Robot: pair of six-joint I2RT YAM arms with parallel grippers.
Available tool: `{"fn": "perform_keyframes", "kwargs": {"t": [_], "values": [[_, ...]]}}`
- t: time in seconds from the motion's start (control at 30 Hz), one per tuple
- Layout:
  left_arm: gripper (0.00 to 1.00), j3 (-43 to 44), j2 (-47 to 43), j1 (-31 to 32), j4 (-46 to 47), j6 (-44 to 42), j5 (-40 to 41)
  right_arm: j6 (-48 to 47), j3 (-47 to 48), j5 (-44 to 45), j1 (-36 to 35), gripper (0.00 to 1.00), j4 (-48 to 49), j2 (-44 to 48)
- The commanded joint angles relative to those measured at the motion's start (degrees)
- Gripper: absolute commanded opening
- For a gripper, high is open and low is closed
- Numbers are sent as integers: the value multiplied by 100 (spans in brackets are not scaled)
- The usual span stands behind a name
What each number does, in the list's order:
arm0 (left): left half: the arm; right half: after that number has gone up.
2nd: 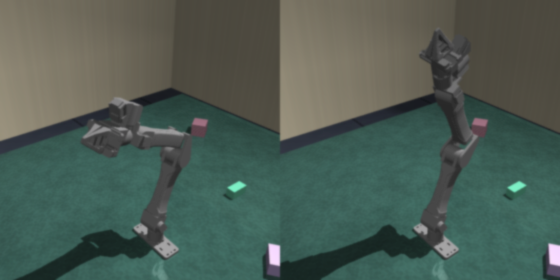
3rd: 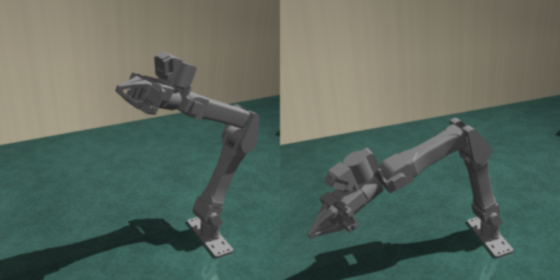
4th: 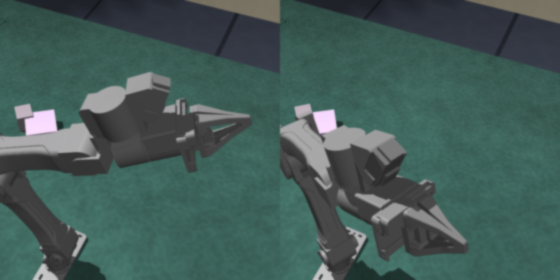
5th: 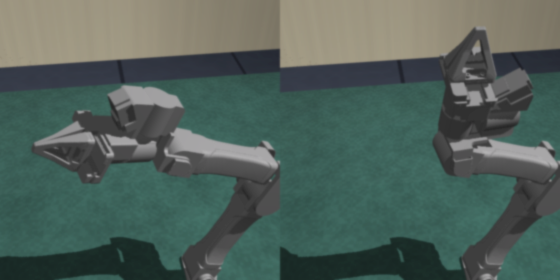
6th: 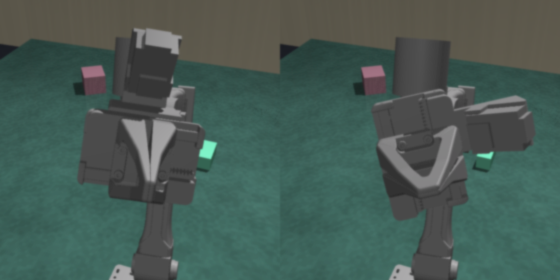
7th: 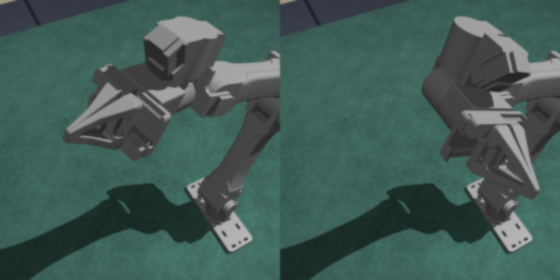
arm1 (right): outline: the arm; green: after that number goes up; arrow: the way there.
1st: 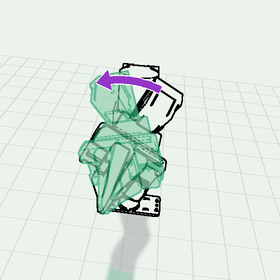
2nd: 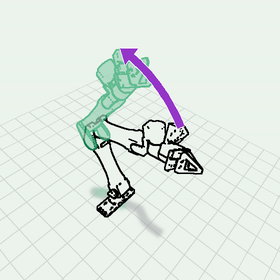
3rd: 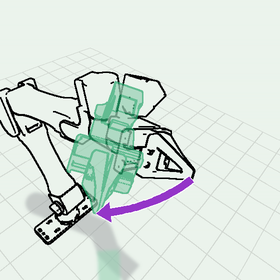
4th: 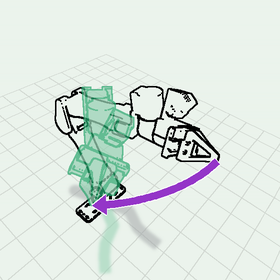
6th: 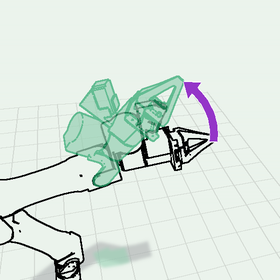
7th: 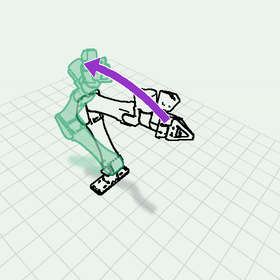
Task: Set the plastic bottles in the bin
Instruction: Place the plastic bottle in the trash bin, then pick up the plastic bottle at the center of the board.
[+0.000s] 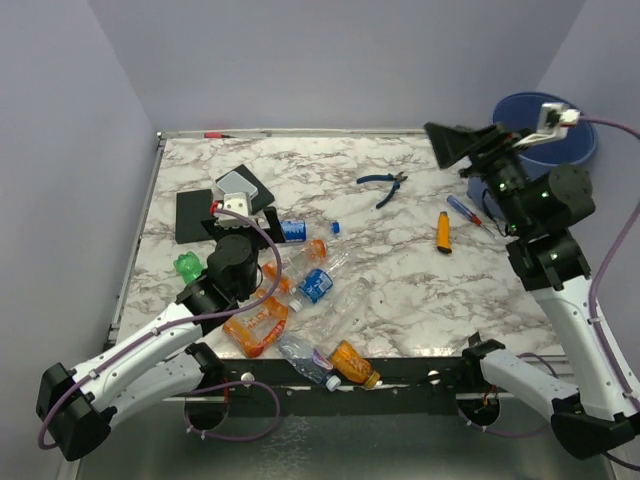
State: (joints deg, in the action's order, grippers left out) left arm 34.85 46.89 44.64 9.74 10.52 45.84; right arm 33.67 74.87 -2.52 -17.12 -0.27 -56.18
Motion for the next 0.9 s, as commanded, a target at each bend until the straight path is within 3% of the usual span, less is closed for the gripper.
{"fn": "perform_keyframes", "kwargs": {"t": [0.0, 0.2, 0.4, 0.63, 0.87], "values": [[99, 277, 144, -8, -224, 287, -162, 141, -1147, -917, -570, 100, -613, 329], [99, 472, 426, 149, -467, 760, -523, 782, -3092, -931, -617, 100, -808, 1042], [99, 716, 692, 161, -1490, 1107, -2008, 1147, -4670, -1330, -612, 100, -451, 1527], [99, 855, 1035, 208, -2230, 792, -3828, 1370, -5774, -1691, -617, 98, -20, 1354], [98, 1988, 2494, 1241, -3478, 307, -3710, 1454, -5791, -1382, -613, 97, -44, 1297]]}}
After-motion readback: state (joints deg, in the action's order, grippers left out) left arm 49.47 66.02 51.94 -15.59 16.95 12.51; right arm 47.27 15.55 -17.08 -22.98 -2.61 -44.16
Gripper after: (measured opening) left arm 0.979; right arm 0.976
